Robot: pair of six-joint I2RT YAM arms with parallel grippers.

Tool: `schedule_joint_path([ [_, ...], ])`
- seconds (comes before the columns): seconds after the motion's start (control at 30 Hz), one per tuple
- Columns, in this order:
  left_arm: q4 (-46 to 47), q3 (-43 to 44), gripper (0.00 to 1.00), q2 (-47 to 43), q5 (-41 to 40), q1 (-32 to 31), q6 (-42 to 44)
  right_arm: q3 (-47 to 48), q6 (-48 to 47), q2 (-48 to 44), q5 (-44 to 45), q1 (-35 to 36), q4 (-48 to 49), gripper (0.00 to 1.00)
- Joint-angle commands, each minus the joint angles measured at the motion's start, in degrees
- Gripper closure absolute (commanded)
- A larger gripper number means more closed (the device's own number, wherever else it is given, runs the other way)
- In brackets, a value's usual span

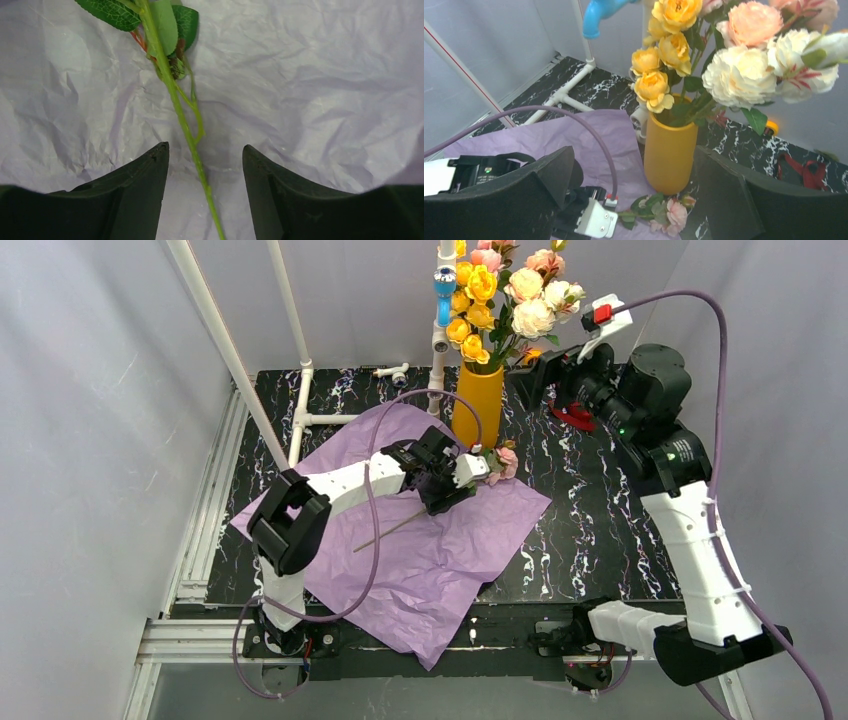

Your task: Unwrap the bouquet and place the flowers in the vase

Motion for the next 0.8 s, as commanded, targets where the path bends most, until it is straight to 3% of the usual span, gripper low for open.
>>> schedule_joint_path([
  [0.0,0.5,2.9,0.46,3.0,-2.8,-0.2,-2.4,-1.2,-1.0,-3.4,2.5,-1.1,-3.3,0.02],
  [0.2,-0.3,6.0,0.58,7.7,-4.4,-0.2,-4.9,-5.5,-0.6,-6.4,2.8,-2.9,-6.2,0.02],
  [0.47,-3.6,8.6,1.00,5.6,-1.9,-0.1,-10.2,-12.0,0.7,-8.9,2.8,-3.1,-8.1,0.01],
  [0.77,3.6,7.1,1.00,-8.3,4.0,0.1,-23.2,-12.8,5.5,-9.6,-7.7,-3.5,-9.7,0.02],
])
